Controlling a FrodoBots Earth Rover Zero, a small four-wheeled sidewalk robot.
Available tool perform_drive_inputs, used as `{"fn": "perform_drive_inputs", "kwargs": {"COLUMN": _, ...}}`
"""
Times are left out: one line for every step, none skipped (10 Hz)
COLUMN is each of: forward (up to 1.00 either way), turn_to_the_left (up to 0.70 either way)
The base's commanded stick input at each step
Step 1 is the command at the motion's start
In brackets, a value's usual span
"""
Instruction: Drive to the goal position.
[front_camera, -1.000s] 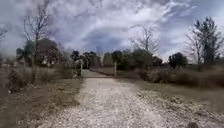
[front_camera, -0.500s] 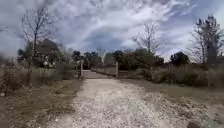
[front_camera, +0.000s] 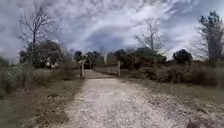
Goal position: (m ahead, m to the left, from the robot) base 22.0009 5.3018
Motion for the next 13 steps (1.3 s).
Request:
{"fn": "perform_drive_inputs", "kwargs": {"forward": 0.5, "turn_to_the_left": 0.0}}
{"fn": "perform_drive_inputs", "kwargs": {"forward": 0.5, "turn_to_the_left": 0.0}}
{"fn": "perform_drive_inputs", "kwargs": {"forward": 0.5, "turn_to_the_left": 0.0}}
{"fn": "perform_drive_inputs", "kwargs": {"forward": 0.5, "turn_to_the_left": 0.0}}
{"fn": "perform_drive_inputs", "kwargs": {"forward": 0.5, "turn_to_the_left": 0.0}}
{"fn": "perform_drive_inputs", "kwargs": {"forward": 0.5, "turn_to_the_left": 0.0}}
{"fn": "perform_drive_inputs", "kwargs": {"forward": 0.5, "turn_to_the_left": 0.0}}
{"fn": "perform_drive_inputs", "kwargs": {"forward": 0.5, "turn_to_the_left": 0.0}}
{"fn": "perform_drive_inputs", "kwargs": {"forward": 0.5, "turn_to_the_left": 0.0}}
{"fn": "perform_drive_inputs", "kwargs": {"forward": 0.5, "turn_to_the_left": 0.0}}
{"fn": "perform_drive_inputs", "kwargs": {"forward": 0.5, "turn_to_the_left": 0.0}}
{"fn": "perform_drive_inputs", "kwargs": {"forward": 0.5, "turn_to_the_left": 0.0}}
{"fn": "perform_drive_inputs", "kwargs": {"forward": 0.5, "turn_to_the_left": 0.0}}
